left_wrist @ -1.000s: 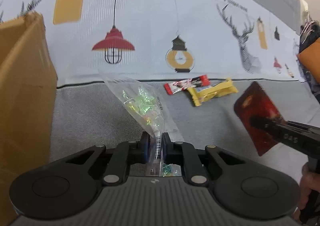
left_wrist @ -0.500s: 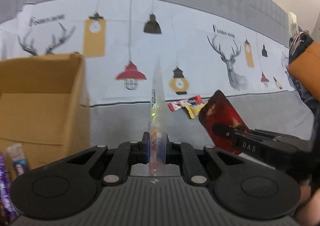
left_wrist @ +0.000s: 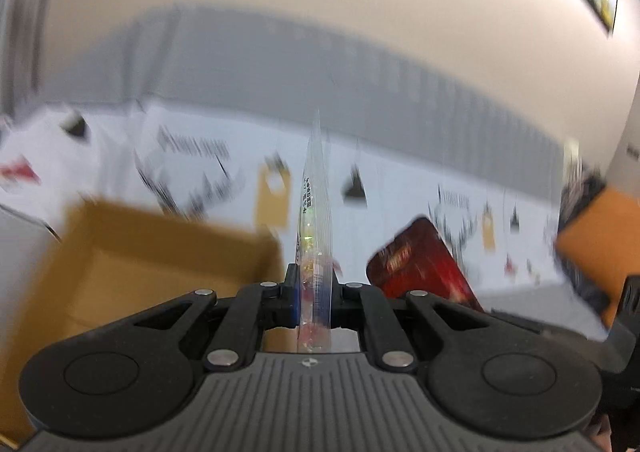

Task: Organize snacks
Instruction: 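Carry the candy bag and red packet over the box and open both tools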

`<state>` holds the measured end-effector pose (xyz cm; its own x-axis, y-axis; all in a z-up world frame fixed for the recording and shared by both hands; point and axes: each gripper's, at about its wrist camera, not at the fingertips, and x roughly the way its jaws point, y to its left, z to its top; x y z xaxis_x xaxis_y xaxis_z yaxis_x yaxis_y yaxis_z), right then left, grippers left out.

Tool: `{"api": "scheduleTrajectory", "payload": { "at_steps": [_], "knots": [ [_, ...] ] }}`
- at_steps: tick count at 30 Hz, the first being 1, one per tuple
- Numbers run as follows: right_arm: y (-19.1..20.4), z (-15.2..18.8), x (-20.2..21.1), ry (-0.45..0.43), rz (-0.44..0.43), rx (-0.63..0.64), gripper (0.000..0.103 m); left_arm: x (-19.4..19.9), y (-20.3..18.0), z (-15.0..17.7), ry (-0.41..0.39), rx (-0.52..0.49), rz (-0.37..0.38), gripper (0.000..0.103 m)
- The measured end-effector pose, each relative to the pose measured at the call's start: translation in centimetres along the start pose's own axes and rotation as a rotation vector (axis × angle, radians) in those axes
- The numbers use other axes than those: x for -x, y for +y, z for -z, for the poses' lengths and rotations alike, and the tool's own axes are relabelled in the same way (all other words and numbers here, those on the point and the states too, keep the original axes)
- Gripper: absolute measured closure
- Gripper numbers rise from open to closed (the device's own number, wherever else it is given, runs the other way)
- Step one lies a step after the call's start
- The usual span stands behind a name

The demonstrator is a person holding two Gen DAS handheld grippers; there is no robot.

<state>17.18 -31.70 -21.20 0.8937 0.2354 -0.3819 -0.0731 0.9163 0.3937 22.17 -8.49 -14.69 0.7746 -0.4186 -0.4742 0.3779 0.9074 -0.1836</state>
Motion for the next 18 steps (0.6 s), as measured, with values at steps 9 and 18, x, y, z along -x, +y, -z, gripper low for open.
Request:
{"api": "scheduleTrajectory", "payload": {
  "at_steps": [9,18],
  "knots": [
    [8.3,-1.4,-1.9,0.009,-0.123,0.057,0.094,4.5,7.8,-0.1,-0.101,0.096,-0.059,0.093],
    [13.5,2.8,-7.2,0.178,-0.15,0.107,0.094,0.2,15.3,5.1,0.071,0.275,-0.099,0.093]
  ]
}}
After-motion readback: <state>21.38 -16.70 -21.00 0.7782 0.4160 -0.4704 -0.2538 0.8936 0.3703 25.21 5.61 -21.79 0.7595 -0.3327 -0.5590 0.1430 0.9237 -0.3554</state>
